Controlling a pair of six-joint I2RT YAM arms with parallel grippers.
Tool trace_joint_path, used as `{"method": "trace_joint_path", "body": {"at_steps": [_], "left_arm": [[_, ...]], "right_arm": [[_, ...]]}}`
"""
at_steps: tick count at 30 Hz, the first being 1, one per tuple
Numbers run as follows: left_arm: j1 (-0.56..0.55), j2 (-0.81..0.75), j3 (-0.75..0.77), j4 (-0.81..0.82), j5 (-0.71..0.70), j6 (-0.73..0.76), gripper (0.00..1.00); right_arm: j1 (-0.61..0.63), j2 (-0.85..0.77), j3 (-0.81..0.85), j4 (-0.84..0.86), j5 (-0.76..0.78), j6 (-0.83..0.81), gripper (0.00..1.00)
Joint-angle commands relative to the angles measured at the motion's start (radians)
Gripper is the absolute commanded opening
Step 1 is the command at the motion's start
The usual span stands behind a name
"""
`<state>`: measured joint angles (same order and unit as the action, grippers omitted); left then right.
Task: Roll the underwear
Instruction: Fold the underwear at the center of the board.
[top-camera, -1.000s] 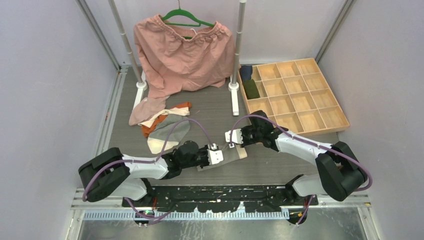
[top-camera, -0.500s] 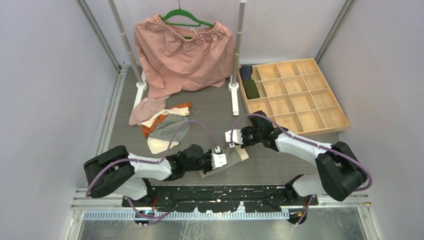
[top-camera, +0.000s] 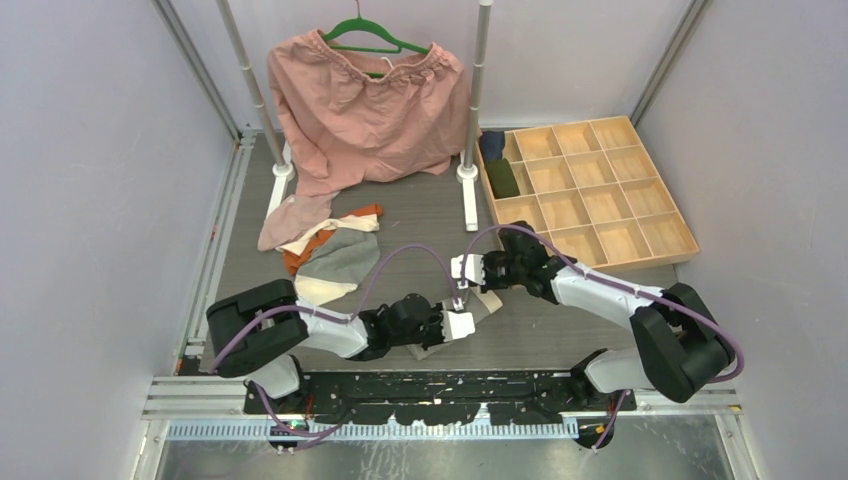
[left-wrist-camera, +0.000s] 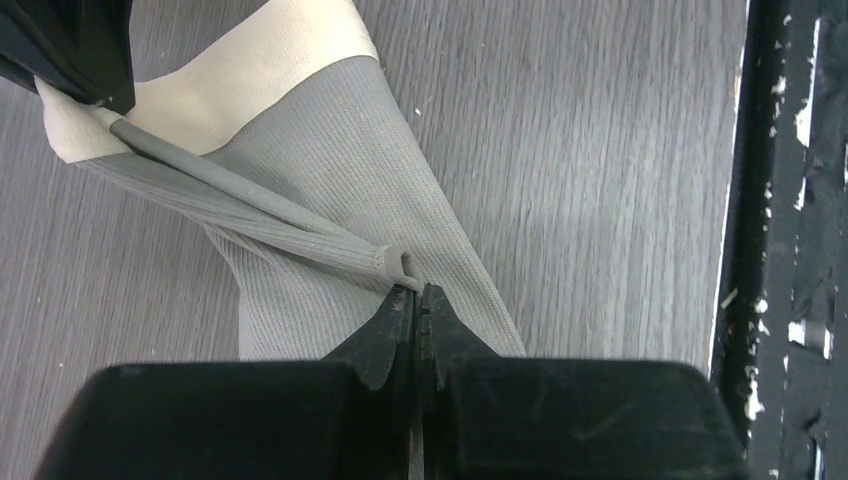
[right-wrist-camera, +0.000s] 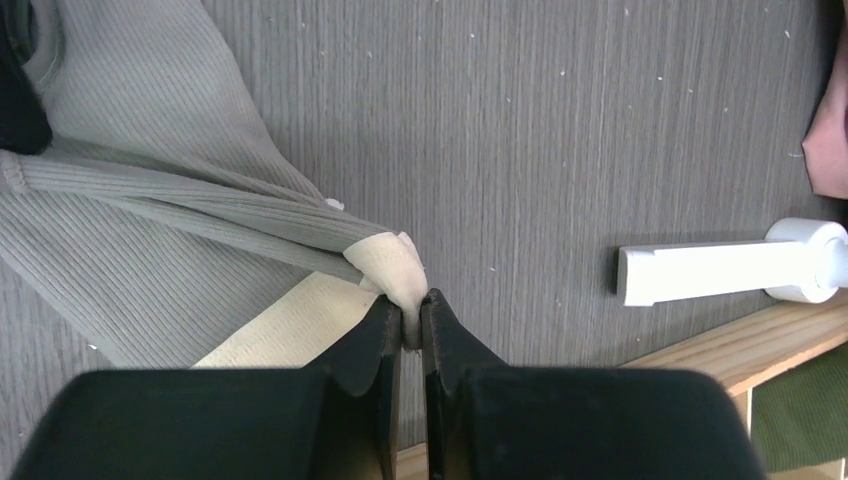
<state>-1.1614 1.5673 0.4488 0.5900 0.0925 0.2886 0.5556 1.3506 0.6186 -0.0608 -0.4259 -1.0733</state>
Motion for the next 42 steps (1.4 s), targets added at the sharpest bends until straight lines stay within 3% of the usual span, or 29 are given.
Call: {"method": "trace_joint_path", "body": {"at_steps": [1,11,21,29,42], "left_arm": [[-0.041,0.062,-0.007,-0.120,0.002,-0.064,0.01],[-0.038,0.082,-0.024,-0.093,-0.085,-0.100,0.01],[-0.022,0.084,-0.034,-0.068,-0.085,-0.123,0.01],[-0.018,0.088,-0.033,-0.066,-0.085,-0.134,0.01],[-0.009,0.081,-0.038,-0.066,-0.076,-0.140,0.01]], "right_arm": [[-0.030,-0.079,0.017,0.117,0.091,-0.011,0.01],[-0.028,-0.229,0.023,-0.123,0.070,-0.045,0.01],[0.024,-0.330,0.034,-0.462,0.104,-0.126,0.01],[0.104,-0.447,-0.034,-0.517,0.126,-0.101,0.01],[0.343,-0.427,-0.052,-0.576,0.258,-0.018,0.01]]}}
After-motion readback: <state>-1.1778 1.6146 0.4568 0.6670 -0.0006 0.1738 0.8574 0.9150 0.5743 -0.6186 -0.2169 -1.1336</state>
